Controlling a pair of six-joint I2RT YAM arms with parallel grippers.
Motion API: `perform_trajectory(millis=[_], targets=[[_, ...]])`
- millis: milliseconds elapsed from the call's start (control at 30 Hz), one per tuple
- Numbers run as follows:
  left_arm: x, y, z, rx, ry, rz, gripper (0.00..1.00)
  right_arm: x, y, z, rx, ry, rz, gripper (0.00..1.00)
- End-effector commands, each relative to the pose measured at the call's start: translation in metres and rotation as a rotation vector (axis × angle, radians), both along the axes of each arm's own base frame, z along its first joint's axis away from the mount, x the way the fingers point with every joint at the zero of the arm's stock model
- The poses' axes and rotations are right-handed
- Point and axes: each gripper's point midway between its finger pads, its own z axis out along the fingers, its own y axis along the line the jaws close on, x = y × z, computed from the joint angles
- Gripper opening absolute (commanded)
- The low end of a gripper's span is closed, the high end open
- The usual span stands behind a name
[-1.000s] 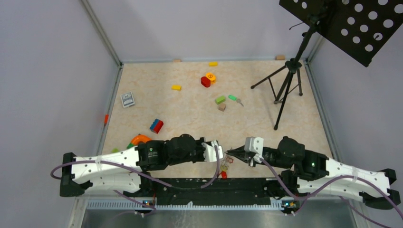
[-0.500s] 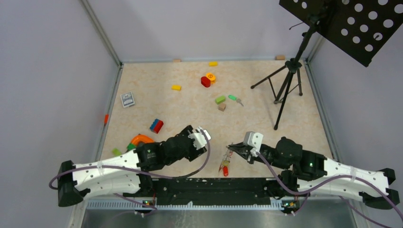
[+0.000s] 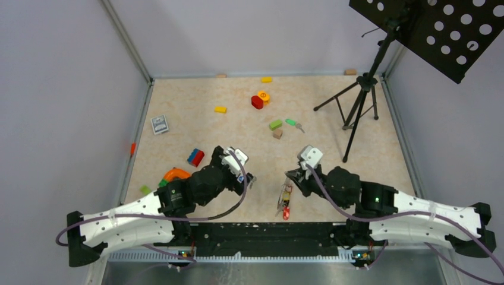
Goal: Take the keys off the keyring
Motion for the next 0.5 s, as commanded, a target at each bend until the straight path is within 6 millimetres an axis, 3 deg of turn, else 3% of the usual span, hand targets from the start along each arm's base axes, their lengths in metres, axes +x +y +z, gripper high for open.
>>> perform_trajectory(millis=[0, 233, 467], targets=[[0.012, 0.006, 0.017, -0.129, 0.009, 0.116, 0.99, 0.026, -0.006, 0.007, 0.007, 0.115, -0.221, 0.00], [0.025, 0.024, 0.016, -0.158, 0.068, 0.236, 0.99, 0.043, -0.010, -0.028, -0.099, 0.212, -0.344, 0.00], [0.031, 0.033, 0.021, -0.212, 0.085, 0.270, 0.99, 0.056, -0.020, -0.040, -0.090, 0.253, -0.441, 0.00]])
